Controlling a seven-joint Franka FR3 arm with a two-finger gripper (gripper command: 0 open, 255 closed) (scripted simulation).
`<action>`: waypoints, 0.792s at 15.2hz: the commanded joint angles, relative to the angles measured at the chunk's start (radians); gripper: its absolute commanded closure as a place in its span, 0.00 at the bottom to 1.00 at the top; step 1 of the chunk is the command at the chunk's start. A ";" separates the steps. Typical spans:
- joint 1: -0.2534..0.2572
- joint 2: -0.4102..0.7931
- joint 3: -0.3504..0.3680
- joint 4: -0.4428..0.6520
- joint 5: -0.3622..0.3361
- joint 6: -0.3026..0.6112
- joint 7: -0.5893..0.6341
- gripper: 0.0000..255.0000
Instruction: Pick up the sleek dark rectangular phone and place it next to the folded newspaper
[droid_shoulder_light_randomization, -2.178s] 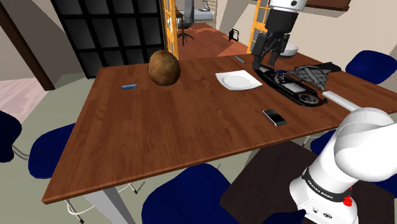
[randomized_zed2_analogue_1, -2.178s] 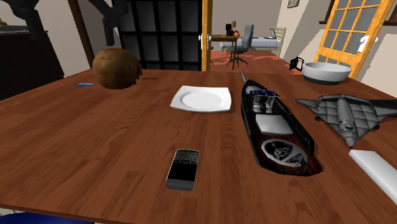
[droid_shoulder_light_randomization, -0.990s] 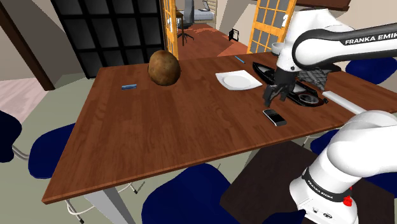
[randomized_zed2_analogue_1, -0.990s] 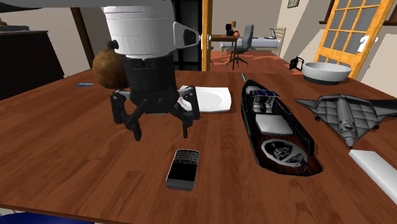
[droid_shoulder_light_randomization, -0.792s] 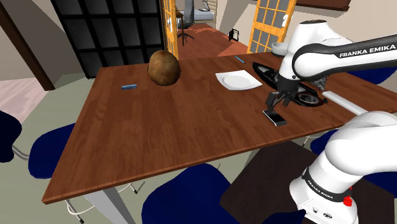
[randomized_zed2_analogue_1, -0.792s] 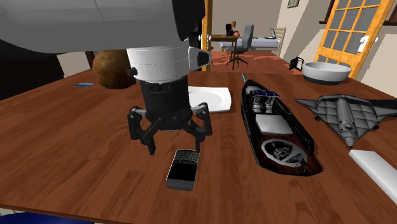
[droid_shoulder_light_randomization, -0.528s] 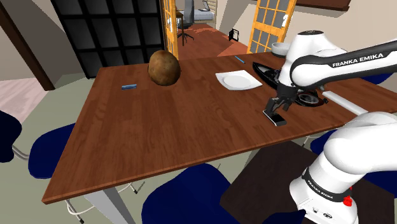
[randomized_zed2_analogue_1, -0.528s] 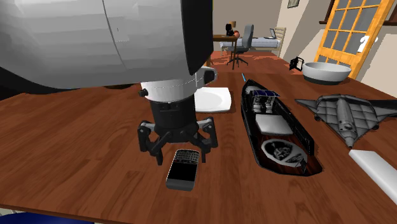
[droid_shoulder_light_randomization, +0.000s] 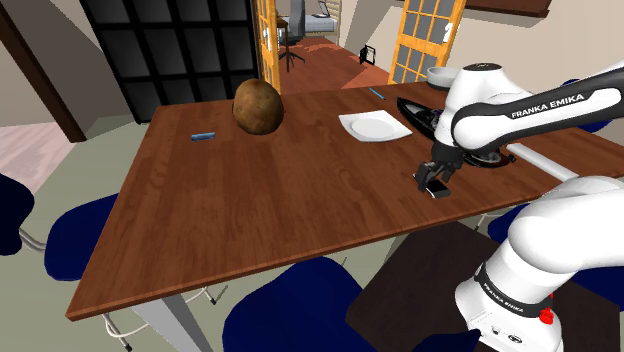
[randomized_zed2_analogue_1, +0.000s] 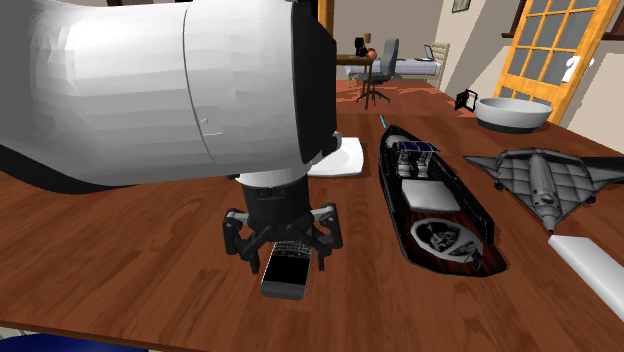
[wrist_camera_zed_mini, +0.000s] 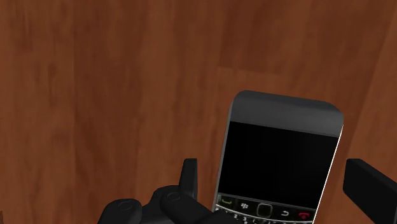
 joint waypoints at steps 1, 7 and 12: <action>0.000 0.002 0.000 0.000 0.000 0.002 0.000 0.00; 0.000 0.003 0.000 0.001 0.000 0.002 0.000 1.00; 0.000 0.002 0.000 0.001 0.000 0.001 0.000 1.00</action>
